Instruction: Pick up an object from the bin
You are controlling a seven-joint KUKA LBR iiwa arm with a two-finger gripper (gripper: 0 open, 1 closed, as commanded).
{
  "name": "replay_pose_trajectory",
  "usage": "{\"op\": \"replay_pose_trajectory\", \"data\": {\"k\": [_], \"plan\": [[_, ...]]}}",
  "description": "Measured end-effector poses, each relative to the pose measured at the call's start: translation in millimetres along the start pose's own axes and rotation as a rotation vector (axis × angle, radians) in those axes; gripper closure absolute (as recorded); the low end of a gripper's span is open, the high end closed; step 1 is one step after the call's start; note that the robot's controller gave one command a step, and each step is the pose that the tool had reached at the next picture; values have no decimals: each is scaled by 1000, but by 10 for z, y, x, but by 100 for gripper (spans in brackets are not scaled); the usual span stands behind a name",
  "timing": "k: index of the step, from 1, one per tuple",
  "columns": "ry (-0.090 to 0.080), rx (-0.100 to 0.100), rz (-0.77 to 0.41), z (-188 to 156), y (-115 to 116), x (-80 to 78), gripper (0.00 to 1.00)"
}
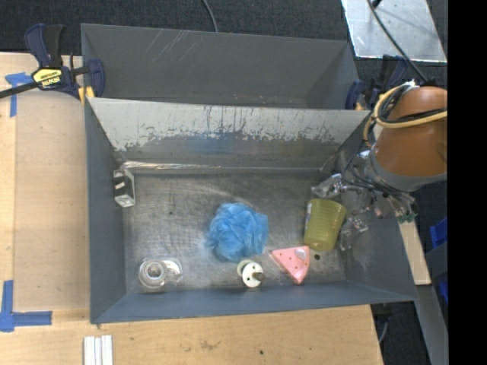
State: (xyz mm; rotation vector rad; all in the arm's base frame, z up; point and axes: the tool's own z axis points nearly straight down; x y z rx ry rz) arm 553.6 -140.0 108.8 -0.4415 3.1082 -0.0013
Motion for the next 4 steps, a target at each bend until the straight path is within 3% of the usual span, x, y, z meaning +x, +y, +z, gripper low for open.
{"op": "replay_pose_trajectory", "data": {"k": [1,2,3,4], "plan": [[-2,0,-507,-113,-4,-165,100],[-2,0,-507,-113,-4,-165,100],[3,-5,-504,-452,-39,-140,100],[-1,-1,-523,-920,-32,-246,100]]}}
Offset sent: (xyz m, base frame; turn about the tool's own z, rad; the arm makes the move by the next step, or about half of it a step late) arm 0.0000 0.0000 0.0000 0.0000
